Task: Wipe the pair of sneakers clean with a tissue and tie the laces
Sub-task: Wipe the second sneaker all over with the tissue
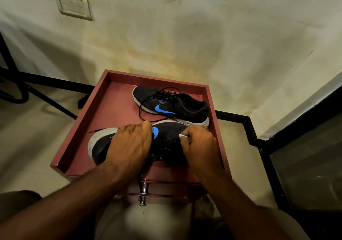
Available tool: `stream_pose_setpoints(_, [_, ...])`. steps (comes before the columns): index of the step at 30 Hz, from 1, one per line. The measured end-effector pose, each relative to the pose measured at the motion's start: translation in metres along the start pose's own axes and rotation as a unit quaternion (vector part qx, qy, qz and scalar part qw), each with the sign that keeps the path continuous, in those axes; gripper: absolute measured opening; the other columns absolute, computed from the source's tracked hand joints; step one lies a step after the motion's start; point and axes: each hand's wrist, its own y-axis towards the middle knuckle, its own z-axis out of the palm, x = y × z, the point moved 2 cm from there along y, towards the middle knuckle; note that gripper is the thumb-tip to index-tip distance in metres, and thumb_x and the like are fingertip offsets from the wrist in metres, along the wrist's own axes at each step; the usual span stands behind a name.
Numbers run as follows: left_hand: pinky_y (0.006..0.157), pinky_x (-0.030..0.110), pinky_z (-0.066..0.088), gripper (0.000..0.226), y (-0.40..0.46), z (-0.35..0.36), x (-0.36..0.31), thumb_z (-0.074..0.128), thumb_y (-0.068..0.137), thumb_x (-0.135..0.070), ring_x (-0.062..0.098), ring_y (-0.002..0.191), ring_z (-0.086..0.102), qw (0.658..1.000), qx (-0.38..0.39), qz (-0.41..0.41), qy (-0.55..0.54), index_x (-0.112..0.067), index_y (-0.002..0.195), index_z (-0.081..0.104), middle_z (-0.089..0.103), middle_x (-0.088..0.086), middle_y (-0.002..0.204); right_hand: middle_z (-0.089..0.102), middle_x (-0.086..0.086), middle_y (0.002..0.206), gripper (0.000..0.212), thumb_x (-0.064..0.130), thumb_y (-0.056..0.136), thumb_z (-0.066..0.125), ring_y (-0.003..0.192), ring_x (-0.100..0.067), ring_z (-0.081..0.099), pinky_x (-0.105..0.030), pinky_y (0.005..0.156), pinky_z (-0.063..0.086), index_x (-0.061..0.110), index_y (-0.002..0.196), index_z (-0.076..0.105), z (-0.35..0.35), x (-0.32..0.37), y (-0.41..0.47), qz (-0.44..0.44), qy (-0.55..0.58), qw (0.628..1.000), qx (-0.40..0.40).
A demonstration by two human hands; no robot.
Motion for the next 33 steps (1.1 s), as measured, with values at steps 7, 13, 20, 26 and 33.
stream_pose_setpoints(7, [0.064, 0.045, 0.051, 0.05, -0.003, 0.011, 0.003, 0.087, 0.057, -0.01, 0.035, 0.065, 0.059, 0.999, -0.023, 0.022, 0.003, -0.007, 0.093, 0.052, 0.059, 0.013, 0.075, 0.073, -0.017, 0.086, 0.032, 0.019, 0.091, 0.048, 0.08, -0.035, 0.07, -0.042, 0.078, 0.059, 0.0, 0.09, 0.074, 0.009, 0.044, 0.014, -0.16, 0.027, 0.986, 0.038])
stream_pose_setpoints(13, [0.058, 0.04, 0.049, 0.07, 0.006, 0.007, 0.013, 0.097, 0.053, -0.04, 0.035, 0.062, 0.063, 1.0, -0.017, 0.024, -0.01, -0.007, 0.096, 0.053, 0.065, 0.012, 0.074, 0.066, -0.007, 0.108, 0.015, 0.012, 0.099, 0.059, 0.096, -0.023, 0.065, -0.033, 0.085, 0.054, 0.01, 0.106, 0.072, -0.004, -0.005, 0.022, -0.04, -0.092, 0.993, 0.065])
stream_pose_setpoints(20, [0.072, 0.035, 0.035, 0.066, 0.021, 0.0, 0.015, 0.074, 0.078, -0.063, 0.027, 0.094, 0.065, 0.999, 0.039, -0.011, 0.015, -0.018, 0.104, 0.034, 0.065, 0.004, 0.106, 0.068, 0.006, 0.084, 0.012, 0.018, 0.086, 0.075, 0.074, -0.009, 0.061, -0.011, 0.065, 0.043, 0.024, 0.078, 0.069, 0.0, -0.009, -0.013, -0.001, 0.021, 0.995, 0.096])
stream_pose_setpoints(26, [0.071, 0.034, 0.036, 0.068, 0.025, 0.0, 0.017, 0.074, 0.078, -0.062, 0.029, 0.096, 0.065, 0.999, 0.052, -0.007, 0.015, -0.015, 0.114, 0.042, 0.065, 0.005, 0.11, 0.066, -0.004, 0.089, 0.002, 0.012, 0.088, 0.069, 0.081, -0.021, 0.062, -0.036, 0.074, 0.051, 0.012, 0.086, 0.069, 0.024, 0.026, -0.028, -0.154, 0.036, 0.981, 0.112])
stream_pose_setpoints(33, [0.069, 0.034, 0.035, 0.068, 0.022, -0.004, 0.017, 0.07, 0.079, -0.066, 0.029, 0.093, 0.065, 0.999, 0.047, -0.001, 0.02, -0.014, 0.113, 0.041, 0.065, 0.005, 0.107, 0.062, -0.002, 0.082, 0.004, 0.013, 0.087, 0.069, 0.079, -0.022, 0.061, -0.022, 0.065, 0.039, 0.015, 0.084, 0.068, -0.004, -0.014, 0.007, -0.052, -0.079, 0.995, 0.012])
